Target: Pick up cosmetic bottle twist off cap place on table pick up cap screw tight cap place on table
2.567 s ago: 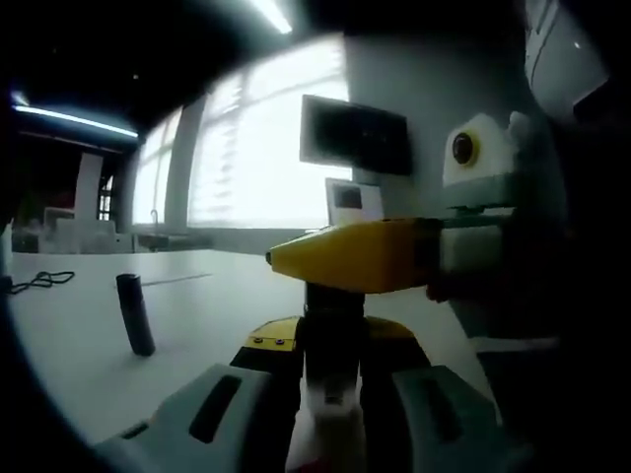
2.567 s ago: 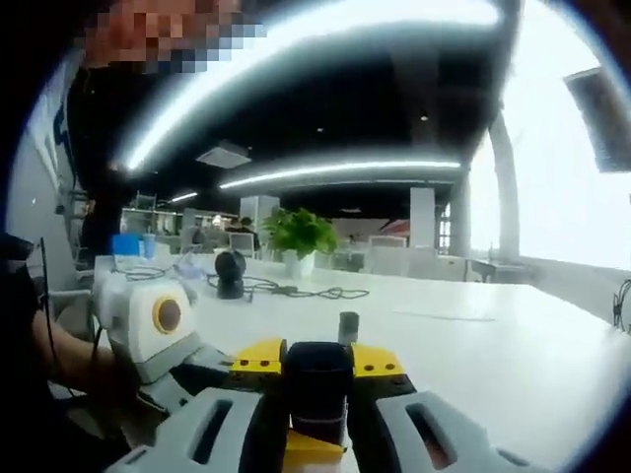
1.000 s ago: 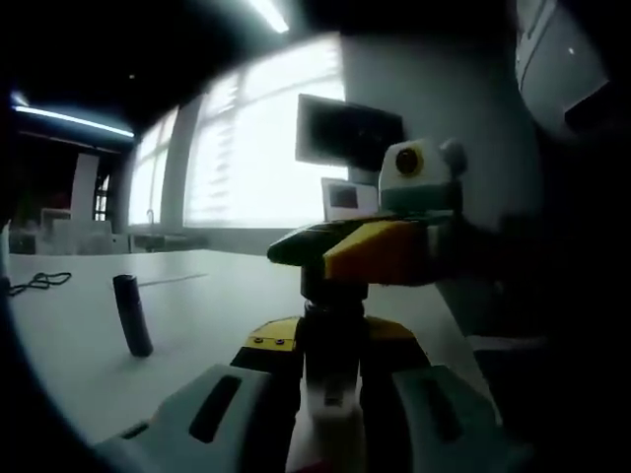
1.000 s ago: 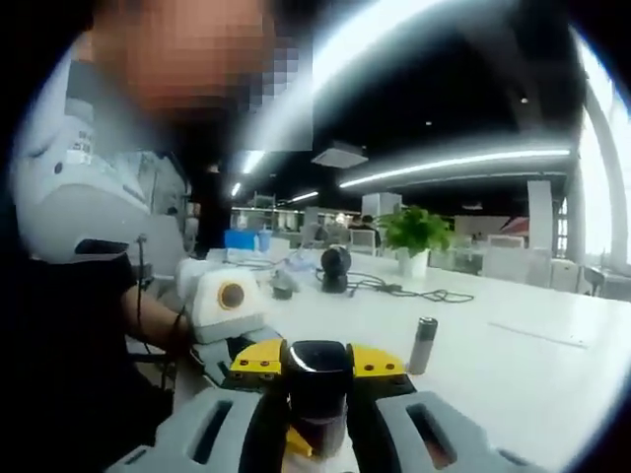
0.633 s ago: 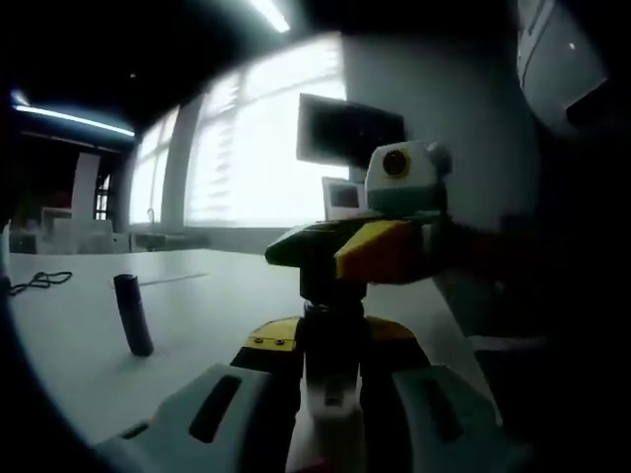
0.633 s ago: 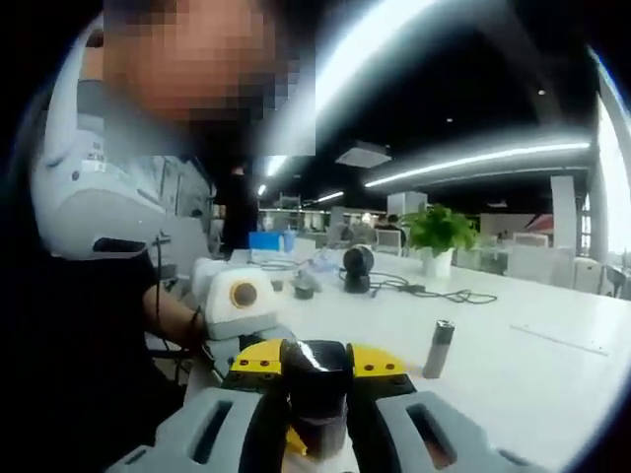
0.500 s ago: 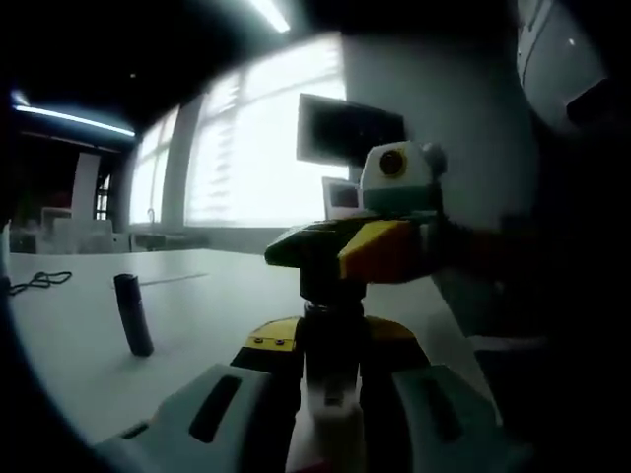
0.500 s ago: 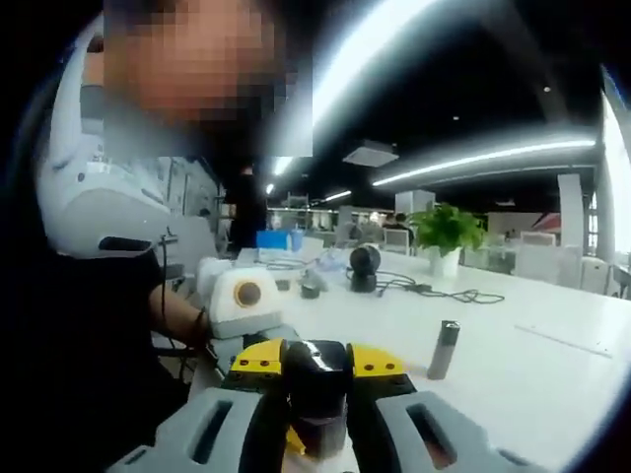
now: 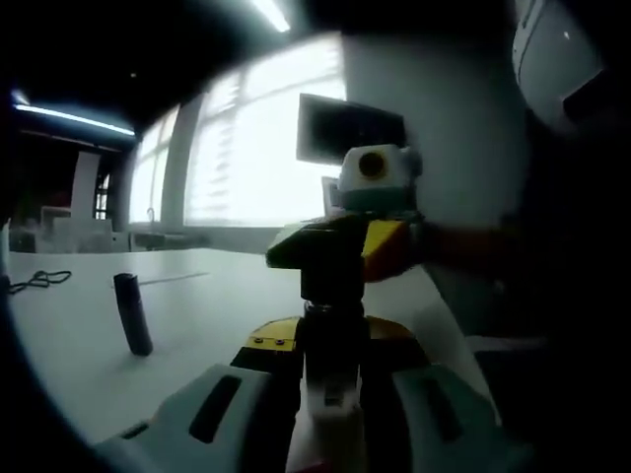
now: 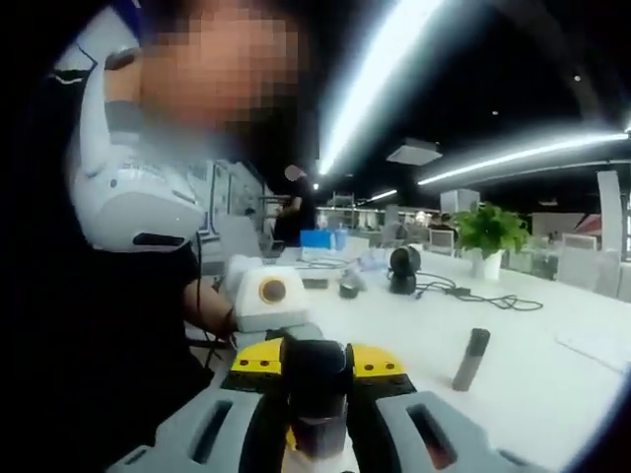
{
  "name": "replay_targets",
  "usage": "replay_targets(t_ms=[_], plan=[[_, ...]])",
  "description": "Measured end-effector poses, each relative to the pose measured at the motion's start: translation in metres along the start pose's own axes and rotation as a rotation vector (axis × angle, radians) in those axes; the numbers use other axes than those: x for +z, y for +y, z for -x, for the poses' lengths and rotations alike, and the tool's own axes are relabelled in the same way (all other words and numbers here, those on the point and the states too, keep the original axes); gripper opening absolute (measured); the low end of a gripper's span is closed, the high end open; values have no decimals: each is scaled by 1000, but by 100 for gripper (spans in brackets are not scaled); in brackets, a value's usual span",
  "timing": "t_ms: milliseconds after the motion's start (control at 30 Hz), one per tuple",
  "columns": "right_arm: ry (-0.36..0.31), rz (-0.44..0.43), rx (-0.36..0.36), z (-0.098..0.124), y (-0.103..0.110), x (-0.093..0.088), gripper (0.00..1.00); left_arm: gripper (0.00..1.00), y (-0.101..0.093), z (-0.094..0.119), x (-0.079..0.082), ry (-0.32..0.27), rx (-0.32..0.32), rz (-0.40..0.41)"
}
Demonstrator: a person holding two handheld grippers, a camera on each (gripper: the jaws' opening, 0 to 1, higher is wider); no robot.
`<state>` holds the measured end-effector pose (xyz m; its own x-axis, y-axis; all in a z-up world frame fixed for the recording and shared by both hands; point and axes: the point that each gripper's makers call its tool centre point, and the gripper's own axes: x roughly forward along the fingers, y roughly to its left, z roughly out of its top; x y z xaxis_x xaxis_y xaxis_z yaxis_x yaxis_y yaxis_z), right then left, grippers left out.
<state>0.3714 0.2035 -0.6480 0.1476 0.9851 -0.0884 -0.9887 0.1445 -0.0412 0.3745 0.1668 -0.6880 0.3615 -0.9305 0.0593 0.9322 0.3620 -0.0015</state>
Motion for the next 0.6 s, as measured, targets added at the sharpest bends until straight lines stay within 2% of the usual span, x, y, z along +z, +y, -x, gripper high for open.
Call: replay_targets(t_ms=[133,433,600], plan=[[-7,12,62,0,3,0,16,12,-1,0,0,-1,-5,-3],[-3,12,272,0,7,0,16,12,-1,0,0,2,-8,13],[-9,2,336,2,3,0,16,12,0,0,0,4,-11,19]])
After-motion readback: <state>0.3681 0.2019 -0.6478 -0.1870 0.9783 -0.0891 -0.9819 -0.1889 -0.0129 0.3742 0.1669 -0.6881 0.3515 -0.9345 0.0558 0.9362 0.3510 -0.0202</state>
